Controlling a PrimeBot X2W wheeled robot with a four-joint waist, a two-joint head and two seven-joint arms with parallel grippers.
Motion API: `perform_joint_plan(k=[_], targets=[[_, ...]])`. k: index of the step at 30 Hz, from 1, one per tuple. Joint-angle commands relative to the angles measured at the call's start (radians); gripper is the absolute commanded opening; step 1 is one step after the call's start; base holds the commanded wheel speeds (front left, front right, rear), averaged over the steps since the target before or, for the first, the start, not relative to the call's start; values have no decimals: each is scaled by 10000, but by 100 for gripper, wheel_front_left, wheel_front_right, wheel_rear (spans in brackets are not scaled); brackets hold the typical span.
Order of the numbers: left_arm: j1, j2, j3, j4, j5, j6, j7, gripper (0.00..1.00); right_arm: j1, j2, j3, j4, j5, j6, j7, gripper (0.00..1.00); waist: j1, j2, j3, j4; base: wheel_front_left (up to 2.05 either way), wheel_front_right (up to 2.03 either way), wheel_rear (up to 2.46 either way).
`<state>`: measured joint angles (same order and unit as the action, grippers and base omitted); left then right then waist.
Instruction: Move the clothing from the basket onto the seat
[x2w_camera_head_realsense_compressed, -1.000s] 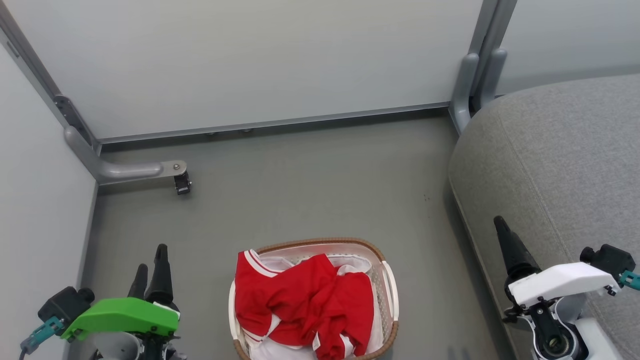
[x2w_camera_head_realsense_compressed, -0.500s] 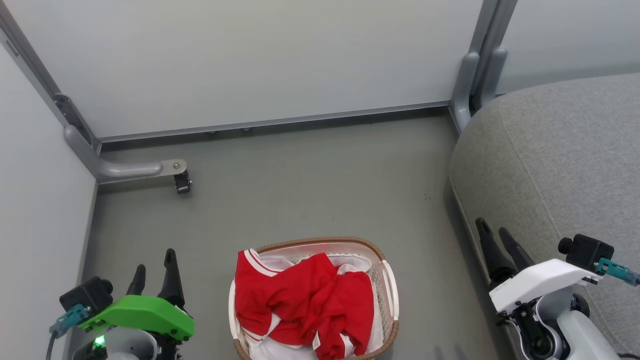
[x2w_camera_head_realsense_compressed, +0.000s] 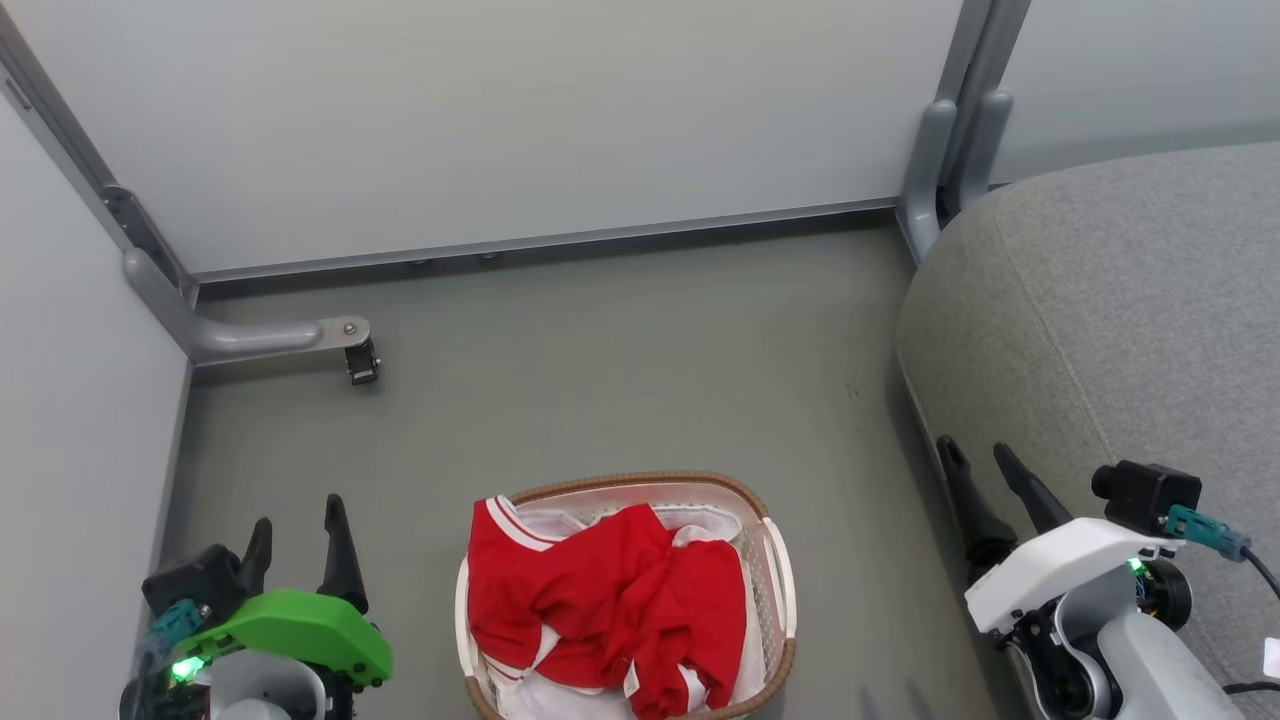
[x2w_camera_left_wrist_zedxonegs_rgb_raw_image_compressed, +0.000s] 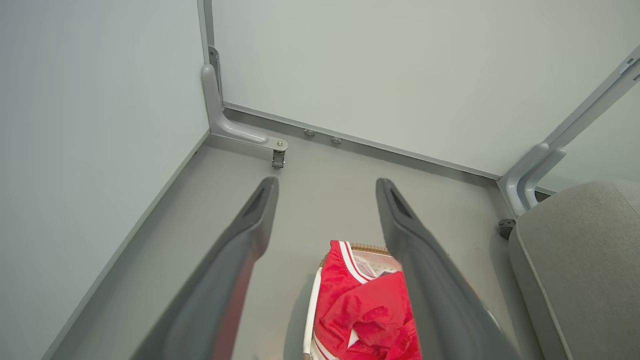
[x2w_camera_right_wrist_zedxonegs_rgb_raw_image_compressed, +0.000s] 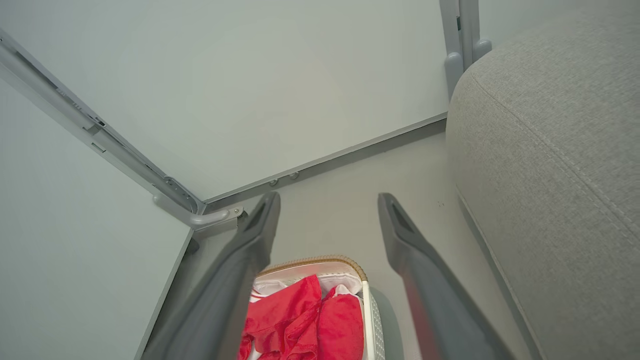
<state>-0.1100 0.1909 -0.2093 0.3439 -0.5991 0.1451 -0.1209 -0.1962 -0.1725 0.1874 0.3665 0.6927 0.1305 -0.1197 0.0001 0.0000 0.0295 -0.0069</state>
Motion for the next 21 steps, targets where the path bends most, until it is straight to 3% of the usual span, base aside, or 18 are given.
perform_joint_plan(k=[1, 14, 21], targets=[[-331, 166, -74, -187, 353, 115, -101, 100, -244, -77, -74, -110, -333, 3, -119, 100, -1, 0, 5, -6, 0, 0, 0], [-57, 288, -131, -588, 1415, 350, -446, 100, -59, 128, -622, -393, -1863, 3, -452, 100, -1, 0, -1, -38, 0, 0, 0], [104, 194, -1, -713, 2018, 258, -610, 100, 4, 88, -555, -108, -2588, 3, -623, 100, -1, 0, -5, -63, 0, 0, 0]])
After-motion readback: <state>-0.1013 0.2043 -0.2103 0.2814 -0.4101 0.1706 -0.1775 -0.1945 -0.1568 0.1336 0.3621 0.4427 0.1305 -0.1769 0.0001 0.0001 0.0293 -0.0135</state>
